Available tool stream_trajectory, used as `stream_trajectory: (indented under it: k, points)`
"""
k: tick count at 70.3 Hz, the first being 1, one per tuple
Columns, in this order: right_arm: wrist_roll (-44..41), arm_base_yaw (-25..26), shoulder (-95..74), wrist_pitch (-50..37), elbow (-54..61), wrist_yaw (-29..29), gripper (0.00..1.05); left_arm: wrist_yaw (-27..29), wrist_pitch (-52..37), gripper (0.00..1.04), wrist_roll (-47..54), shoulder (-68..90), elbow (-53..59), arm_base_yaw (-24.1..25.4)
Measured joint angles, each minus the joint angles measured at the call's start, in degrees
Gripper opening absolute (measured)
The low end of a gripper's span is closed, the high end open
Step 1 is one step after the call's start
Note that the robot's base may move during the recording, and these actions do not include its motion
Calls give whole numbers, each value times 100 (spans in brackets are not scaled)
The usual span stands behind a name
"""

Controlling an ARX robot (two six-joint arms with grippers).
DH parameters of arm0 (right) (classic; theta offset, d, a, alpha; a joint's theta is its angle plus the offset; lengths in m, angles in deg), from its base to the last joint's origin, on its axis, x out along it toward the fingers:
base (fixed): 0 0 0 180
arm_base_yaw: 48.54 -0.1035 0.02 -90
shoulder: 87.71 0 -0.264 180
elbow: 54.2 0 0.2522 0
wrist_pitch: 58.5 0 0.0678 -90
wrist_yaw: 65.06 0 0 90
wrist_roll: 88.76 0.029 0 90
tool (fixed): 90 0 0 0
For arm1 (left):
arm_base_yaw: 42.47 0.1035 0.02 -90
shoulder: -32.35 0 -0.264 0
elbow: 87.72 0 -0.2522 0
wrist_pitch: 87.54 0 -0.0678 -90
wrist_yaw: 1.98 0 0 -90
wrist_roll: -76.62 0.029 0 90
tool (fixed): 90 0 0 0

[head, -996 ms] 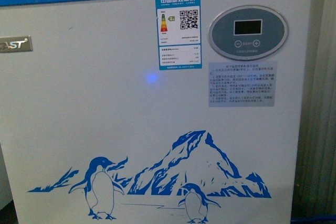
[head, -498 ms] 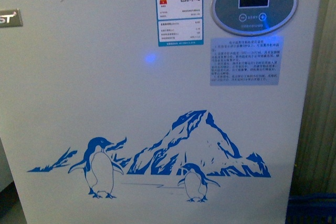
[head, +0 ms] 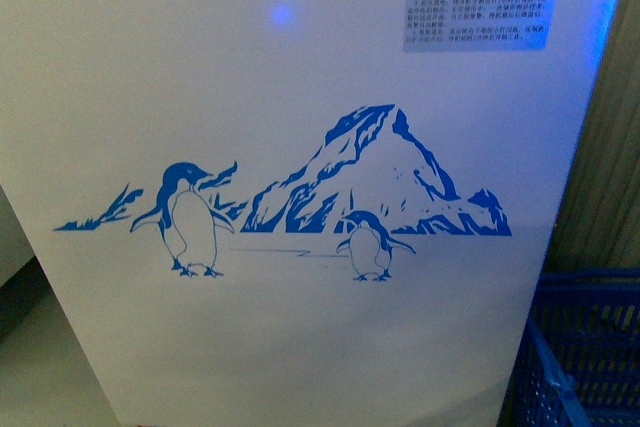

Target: Put drink in fridge

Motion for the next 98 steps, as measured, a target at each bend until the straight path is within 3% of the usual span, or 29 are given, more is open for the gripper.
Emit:
stream_trajectory:
  k: [18,53,71,88,98]
  points:
    - [286,-2,-1690,516,-1836,391,97,0,0,97,0,0,0,0]
    - [1303,-61,-3574,2035,-4457,280,97,0,0,97,0,0,0,0]
    - [1613,24,-4052,2535,-5141,201,97,0,0,97,0,0,0,0]
    - [1668,37,-3974,2389,-4977,-90,68,0,0,97,0,0,-2,0]
    - [1681,22,-3567,2131,-4304,-256,52,0,0,97,0,0,0,0]
